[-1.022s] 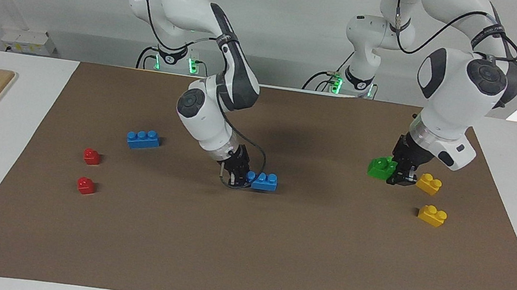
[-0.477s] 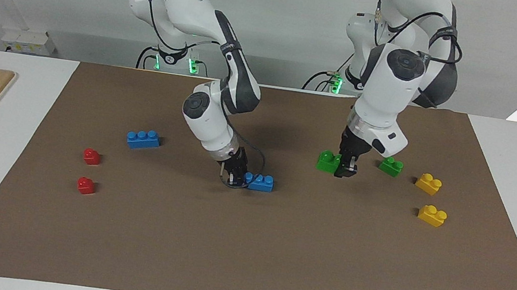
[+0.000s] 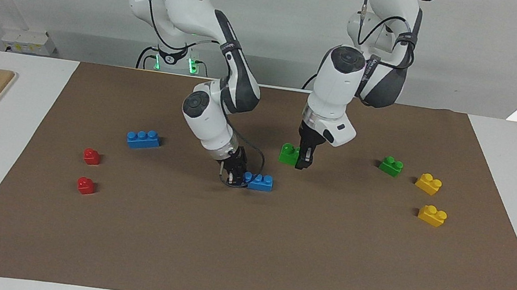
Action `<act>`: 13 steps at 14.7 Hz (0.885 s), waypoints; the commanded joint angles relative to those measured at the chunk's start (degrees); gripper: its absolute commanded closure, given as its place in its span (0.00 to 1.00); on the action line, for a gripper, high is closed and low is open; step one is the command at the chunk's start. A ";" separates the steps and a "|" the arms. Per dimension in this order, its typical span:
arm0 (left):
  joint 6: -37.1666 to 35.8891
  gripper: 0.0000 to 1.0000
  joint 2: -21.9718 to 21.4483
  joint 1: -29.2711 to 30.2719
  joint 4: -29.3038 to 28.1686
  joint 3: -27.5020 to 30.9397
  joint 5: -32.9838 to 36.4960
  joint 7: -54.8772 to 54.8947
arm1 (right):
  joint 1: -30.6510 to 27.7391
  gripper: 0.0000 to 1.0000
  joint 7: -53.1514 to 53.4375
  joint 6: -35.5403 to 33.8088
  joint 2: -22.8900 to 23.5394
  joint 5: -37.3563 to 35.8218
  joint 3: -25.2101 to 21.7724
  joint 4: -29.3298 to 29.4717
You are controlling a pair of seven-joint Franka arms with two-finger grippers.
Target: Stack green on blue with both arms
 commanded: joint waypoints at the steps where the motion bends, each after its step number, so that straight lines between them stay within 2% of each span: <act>1: 3.09 1.00 2.65 -3.15 -0.39 1.01 1.82 -2.68 | -0.06 1.00 -1.56 1.26 -1.20 1.68 -0.22 -2.42; 5: 5.90 1.00 8.81 -5.18 2.86 0.92 6.05 -8.92 | -0.41 1.00 -2.61 1.17 -1.29 1.77 -0.22 -2.68; 13: 8.01 1.00 11.01 -6.05 2.78 1.01 7.46 -9.98 | -0.50 1.00 -2.80 1.26 -1.29 1.77 -0.22 -2.68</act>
